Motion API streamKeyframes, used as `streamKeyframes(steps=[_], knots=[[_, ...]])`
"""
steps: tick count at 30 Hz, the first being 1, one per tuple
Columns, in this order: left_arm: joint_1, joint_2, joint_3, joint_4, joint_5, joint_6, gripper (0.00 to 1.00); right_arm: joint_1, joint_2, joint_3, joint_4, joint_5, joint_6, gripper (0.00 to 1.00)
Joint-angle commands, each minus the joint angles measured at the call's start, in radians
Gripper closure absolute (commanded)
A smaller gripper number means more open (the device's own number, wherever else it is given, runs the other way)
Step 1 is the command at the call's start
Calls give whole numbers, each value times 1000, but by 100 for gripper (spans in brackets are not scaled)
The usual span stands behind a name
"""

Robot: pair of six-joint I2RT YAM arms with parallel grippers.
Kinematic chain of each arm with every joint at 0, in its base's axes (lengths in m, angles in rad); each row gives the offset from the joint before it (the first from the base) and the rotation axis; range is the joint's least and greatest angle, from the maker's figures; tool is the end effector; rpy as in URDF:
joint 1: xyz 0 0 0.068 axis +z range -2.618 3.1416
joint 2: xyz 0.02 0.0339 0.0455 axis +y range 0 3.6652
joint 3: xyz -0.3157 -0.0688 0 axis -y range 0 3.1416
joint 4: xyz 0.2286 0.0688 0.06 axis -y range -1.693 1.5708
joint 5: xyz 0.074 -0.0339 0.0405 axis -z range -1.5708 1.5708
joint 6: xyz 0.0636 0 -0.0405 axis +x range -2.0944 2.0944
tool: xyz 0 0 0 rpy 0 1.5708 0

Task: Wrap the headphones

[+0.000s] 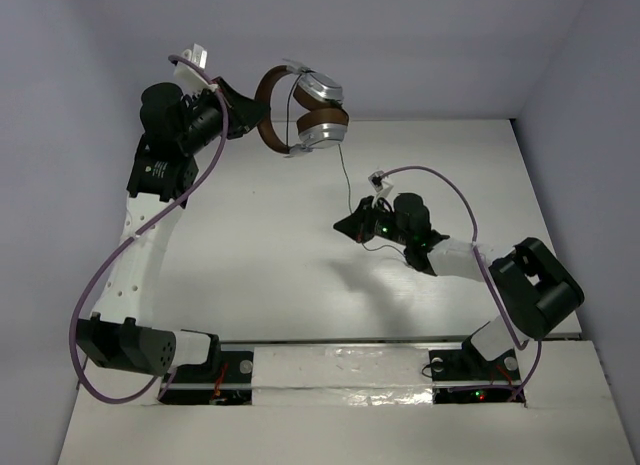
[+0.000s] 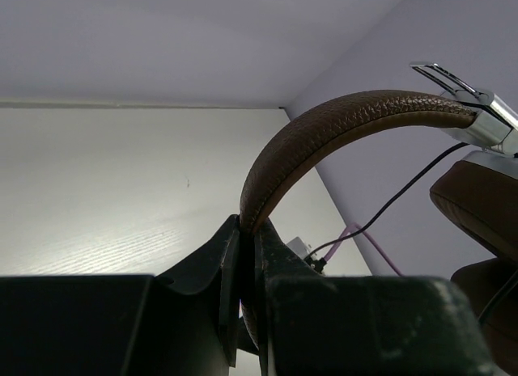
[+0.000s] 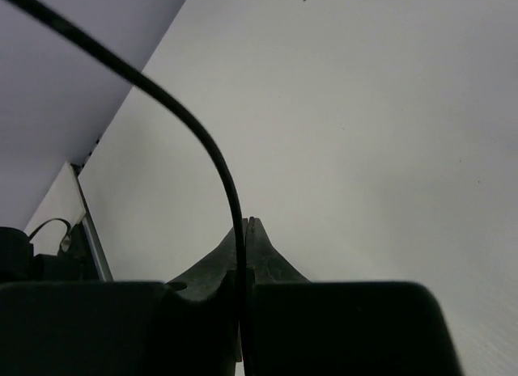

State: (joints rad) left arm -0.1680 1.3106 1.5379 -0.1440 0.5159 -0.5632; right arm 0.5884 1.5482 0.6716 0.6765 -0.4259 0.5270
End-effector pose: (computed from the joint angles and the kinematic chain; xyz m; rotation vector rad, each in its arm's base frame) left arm 0.2677 -0.0772 0.5393 0.1287 1.5717 -0.9626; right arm 0.2637 0.2075 0.2656 -0.3901 1.8698 1.1589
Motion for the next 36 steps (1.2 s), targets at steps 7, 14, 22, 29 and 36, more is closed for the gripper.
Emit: streamKeyframes(steps=[7,14,22,29,36], knots=[[5,-11,-31,173,-106,-105,100,63,-51,8,-162,151,-16,100],[5,4,-188,264,-290,-174,100,246,-108,112,-411,393,-62,100],[-59,29,-300,342,-433,-239,100,376,-83,252,-587,518,-84,100],[-137,62,-283,296,-635,-147,100,476,-50,424,-775,588,-140,100],[-197,99,-271,219,-861,-3,100,531,-114,531,-954,700,-171,100]])
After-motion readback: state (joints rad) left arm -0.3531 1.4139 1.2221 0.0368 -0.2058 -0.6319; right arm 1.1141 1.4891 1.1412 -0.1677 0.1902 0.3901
